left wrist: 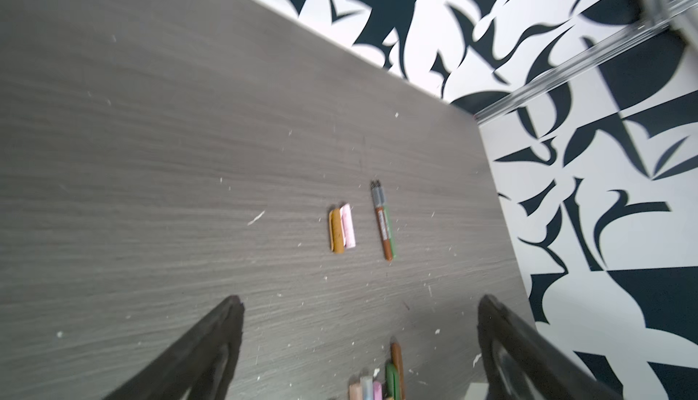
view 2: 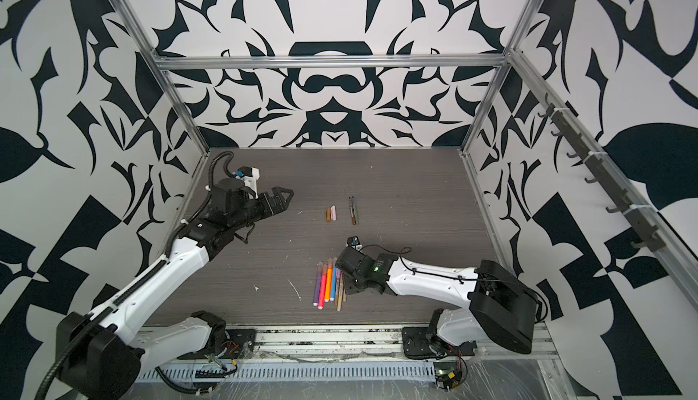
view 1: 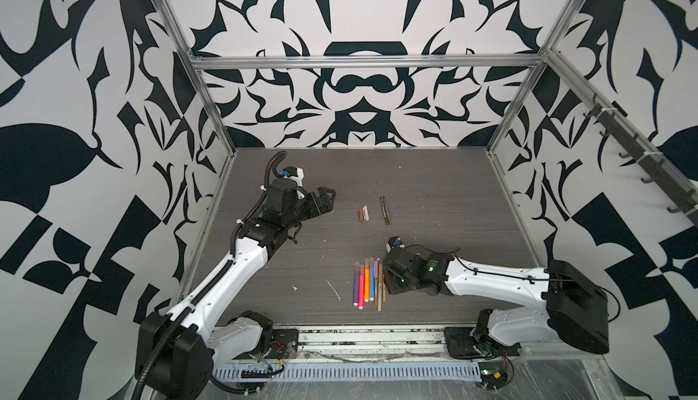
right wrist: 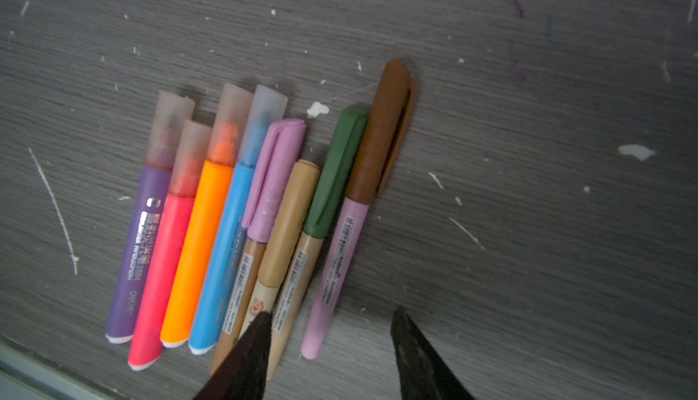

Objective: Open the pen caps
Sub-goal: 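Move the right gripper over the pen row while the left gripper rises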

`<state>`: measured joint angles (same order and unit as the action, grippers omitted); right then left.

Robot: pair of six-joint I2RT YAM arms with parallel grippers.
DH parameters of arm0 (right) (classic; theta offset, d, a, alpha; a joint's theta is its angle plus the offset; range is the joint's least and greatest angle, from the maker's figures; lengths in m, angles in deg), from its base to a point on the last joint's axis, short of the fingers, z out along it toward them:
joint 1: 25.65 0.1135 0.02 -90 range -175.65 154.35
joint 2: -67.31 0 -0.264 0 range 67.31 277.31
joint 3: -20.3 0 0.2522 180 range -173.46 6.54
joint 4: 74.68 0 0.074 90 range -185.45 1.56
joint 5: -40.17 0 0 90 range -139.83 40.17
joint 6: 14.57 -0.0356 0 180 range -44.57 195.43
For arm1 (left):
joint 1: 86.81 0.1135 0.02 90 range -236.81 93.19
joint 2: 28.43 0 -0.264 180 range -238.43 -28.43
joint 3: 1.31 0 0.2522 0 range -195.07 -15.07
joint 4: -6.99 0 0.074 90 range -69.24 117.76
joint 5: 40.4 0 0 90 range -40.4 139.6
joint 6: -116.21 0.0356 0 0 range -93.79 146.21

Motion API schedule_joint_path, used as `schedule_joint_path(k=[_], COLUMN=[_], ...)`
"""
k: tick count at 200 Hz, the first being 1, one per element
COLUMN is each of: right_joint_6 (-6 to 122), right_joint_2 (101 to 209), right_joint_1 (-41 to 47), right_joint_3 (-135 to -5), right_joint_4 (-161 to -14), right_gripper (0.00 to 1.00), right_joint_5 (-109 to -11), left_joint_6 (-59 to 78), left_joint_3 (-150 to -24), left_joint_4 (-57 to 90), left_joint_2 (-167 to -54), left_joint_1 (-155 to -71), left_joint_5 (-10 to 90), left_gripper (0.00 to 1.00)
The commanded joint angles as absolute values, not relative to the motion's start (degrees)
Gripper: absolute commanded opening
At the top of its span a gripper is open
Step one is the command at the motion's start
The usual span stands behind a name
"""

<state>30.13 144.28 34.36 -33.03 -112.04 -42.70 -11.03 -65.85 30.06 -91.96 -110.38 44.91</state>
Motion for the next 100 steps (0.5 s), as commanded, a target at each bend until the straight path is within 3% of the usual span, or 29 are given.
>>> schedule_joint_path(k=[1,63,100], right_joint_6=[28.84,27.72,27.43], right_joint_2=[144.7,144.58,144.98], right_joint_1=[34.78,34.73,34.73], right_joint_3=[-32.84,-31.65,-31.37], right_joint_4=[-113.38,-113.84,-113.27], right_gripper=[0.54,0.54,0.54], right_joint_5=[-40.66,-40.62,-41.18], left_joint_6=[-11.86,-20.46,-18.38], left_joint_3=[-67.94,-68.2,-66.57], left_joint_4=[33.64,33.6,30.97], left_joint_2=[-90.21,-88.27,-86.09], left_joint_1=[-110.17,-110.14,-110.15], left_joint_5=[47.02,50.52,49.6], left_gripper=[0.99,0.99,0.99])
